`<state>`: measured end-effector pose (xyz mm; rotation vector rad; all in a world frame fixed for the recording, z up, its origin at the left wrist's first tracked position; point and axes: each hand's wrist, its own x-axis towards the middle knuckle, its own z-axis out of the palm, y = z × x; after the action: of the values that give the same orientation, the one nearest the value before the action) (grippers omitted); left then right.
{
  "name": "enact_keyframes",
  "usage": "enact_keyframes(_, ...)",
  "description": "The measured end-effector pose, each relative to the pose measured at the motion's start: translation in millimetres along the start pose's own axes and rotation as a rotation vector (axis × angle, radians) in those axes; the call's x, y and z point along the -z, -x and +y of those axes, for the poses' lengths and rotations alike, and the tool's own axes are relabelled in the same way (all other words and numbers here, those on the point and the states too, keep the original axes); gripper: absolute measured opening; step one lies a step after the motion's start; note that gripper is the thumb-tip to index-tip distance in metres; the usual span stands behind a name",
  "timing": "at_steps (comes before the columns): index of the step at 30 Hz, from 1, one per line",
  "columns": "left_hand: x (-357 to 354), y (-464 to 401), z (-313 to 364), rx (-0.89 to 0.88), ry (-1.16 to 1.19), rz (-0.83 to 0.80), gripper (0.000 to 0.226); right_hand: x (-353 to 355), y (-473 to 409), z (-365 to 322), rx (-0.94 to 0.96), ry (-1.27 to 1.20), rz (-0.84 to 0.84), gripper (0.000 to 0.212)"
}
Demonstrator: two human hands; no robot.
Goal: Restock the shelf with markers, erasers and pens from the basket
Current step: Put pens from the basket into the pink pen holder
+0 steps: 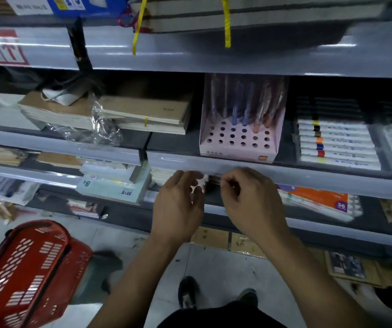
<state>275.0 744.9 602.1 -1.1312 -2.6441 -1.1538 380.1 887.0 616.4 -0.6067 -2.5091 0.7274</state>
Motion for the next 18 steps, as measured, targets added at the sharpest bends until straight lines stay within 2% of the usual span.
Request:
enact_keyframes(10,33,83,-35,0.381,-0.217,-0.023,0.02,-74,31,0,0.155,-0.058,-0.417,0.01)
enact_keyframes(14,50,110,-50,0.437,-0.275,-0.012,0.026,-89,38,-23,0.218,-0.029,-0.516,0.018)
enact_keyframes(18,72,131,-73,0.456,-0.257,0.004,0.026,-102,50,-56,0.219,-0.03,-0.546,0.014)
